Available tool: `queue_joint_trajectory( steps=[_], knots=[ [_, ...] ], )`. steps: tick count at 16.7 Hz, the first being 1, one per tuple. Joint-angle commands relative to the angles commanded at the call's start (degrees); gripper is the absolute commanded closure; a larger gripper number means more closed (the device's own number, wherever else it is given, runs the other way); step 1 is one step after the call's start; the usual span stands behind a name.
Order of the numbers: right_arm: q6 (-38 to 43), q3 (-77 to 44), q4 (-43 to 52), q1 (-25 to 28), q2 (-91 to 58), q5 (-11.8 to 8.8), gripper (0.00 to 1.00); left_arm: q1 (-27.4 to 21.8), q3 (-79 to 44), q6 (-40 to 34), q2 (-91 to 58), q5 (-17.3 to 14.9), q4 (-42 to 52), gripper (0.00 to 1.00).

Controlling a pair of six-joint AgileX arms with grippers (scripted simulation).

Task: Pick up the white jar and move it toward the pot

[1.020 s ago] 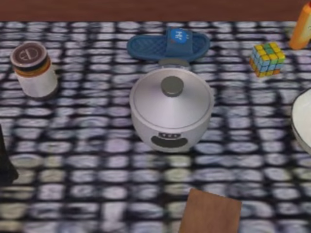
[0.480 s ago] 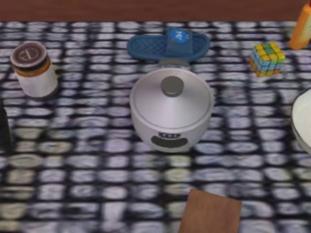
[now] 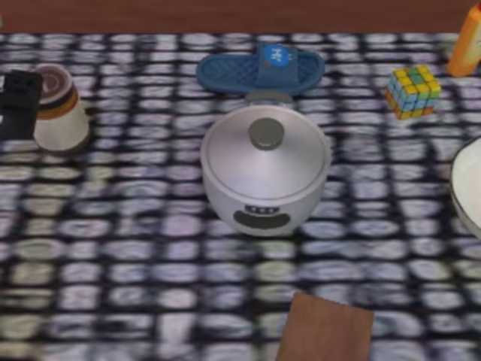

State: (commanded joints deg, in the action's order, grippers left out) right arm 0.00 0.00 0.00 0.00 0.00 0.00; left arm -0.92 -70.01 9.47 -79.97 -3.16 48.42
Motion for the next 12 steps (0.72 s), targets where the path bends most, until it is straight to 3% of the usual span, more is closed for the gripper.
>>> queue_joint_trajectory(
  steps=[6,12],
  knots=[
    [0.0,0.0,0.0,0.0,0.0,0.0,0.0,0.27,-32.66,3.96,-33.39,0.11,18.5,0.0],
    [0.0,0.0,0.0,0.0,0.0,0.0,0.0,0.68,-59.6,6.71,-55.87,0.7,29.82,0.0]
  ],
)
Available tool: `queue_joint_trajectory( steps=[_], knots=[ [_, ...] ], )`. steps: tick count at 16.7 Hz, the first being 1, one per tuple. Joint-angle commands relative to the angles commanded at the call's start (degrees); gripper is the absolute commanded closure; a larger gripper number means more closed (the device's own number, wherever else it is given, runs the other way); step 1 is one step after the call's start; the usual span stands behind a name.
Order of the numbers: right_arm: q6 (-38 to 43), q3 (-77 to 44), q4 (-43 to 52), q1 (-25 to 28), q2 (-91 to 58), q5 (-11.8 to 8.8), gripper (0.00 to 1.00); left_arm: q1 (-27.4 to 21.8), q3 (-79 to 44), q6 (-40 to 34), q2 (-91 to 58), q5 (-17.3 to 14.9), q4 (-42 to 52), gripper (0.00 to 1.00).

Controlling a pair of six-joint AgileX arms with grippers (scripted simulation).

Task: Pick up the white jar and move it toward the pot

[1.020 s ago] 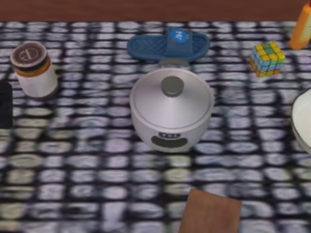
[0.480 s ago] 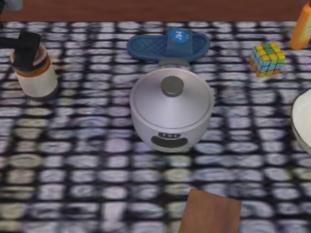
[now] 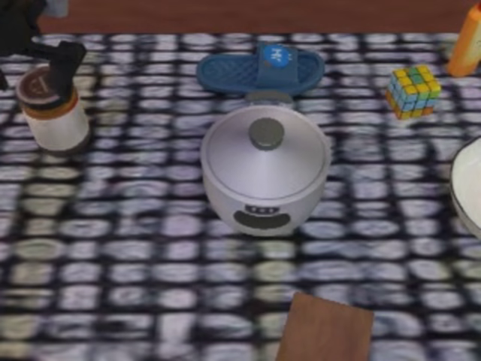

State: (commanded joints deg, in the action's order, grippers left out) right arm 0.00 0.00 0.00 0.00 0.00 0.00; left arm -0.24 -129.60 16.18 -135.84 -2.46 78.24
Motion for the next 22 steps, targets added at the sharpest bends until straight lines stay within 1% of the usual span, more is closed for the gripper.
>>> queue_joint_trajectory(
  steps=[3,6,12,14,18,22],
  knots=[
    [0.0,0.0,0.0,0.0,0.0,0.0,0.0,0.17,-8.48,0.73,-6.02,0.26,2.72,0.0],
    [0.0,0.0,0.0,0.0,0.0,0.0,0.0,0.25,-11.75,0.98,-8.16,0.39,3.62,0.0],
    [0.0,0.0,0.0,0.0,0.0,0.0,0.0,-0.05,-11.42,0.89,-8.04,0.39,3.33,0.0],
    [0.0,0.0,0.0,0.0,0.0,0.0,0.0,0.08,-9.22,0.78,-7.99,0.42,1.14,0.0],
    [0.0,0.0,0.0,0.0,0.0,0.0,0.0,0.12,-1.92,0.84,-8.08,0.41,-6.25,0.0],
    [0.0,0.0,0.0,0.0,0.0,0.0,0.0,0.13,-0.48,0.87,-8.2,0.4,-7.68,0.0]
  ],
)
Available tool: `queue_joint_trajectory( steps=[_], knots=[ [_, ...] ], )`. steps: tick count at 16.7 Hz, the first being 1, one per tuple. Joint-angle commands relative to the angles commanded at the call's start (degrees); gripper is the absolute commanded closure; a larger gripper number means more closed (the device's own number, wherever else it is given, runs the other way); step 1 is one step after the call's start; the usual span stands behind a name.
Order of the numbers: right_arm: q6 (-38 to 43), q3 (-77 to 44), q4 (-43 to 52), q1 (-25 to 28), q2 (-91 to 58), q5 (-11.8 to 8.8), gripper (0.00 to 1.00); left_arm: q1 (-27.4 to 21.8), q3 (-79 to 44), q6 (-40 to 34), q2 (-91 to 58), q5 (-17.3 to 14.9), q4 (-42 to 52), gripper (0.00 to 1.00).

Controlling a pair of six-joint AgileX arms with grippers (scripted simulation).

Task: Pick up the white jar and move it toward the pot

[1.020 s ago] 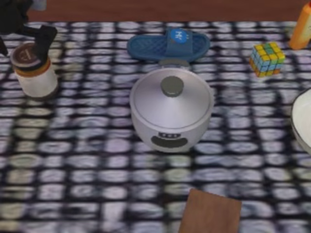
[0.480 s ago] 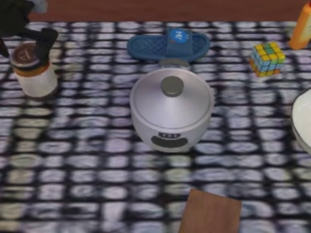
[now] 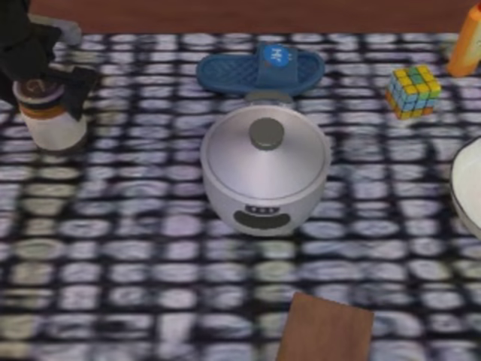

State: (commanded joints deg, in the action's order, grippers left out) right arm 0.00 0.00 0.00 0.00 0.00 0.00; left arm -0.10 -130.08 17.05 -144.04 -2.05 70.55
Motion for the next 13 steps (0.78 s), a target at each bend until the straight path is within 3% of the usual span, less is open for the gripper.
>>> queue_joint_trajectory(
  steps=[1,13],
  knots=[
    [0.0,0.0,0.0,0.0,0.0,0.0,0.0,0.0,0.0,0.0,0.0,0.0,0.0,0.0],
    [0.0,0.0,0.0,0.0,0.0,0.0,0.0,0.0,0.0,0.0,0.0,0.0,0.0,0.9]
  ],
)
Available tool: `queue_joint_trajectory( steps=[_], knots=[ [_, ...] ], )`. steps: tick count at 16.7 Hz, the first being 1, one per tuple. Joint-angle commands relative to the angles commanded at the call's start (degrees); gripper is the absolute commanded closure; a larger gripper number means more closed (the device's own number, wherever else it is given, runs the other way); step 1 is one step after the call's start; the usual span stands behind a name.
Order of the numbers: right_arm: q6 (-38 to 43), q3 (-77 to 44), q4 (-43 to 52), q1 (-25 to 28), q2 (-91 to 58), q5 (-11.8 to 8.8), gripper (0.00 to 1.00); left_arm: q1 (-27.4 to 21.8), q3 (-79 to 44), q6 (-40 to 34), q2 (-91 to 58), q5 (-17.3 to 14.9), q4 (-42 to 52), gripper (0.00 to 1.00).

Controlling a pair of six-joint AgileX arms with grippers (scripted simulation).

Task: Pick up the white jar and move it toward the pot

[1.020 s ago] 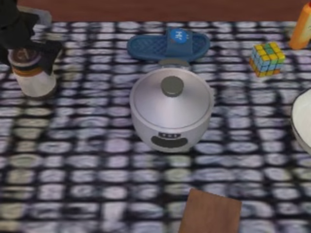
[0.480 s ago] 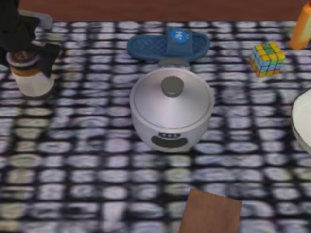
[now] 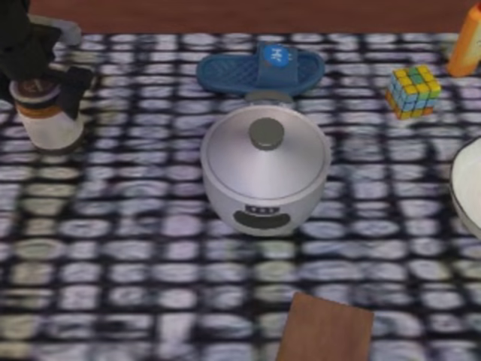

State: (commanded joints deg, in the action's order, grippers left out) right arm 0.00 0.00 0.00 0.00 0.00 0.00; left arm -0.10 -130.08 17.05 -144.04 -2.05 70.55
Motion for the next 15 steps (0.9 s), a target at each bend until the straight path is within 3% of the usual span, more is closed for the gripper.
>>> queue_joint_trajectory(
  steps=[2,11,15],
  knots=[
    [0.0,0.0,0.0,0.0,0.0,0.0,0.0,0.0,0.0,0.0,0.0,0.0,0.0,1.0],
    [0.0,0.0,0.0,0.0,0.0,0.0,0.0,-0.09,0.16,0.07,0.23,0.02,0.03,1.0],
    [0.0,0.0,0.0,0.0,0.0,0.0,0.0,0.38,6.29,0.0,6.83,0.13,0.83,1.0]
  ],
)
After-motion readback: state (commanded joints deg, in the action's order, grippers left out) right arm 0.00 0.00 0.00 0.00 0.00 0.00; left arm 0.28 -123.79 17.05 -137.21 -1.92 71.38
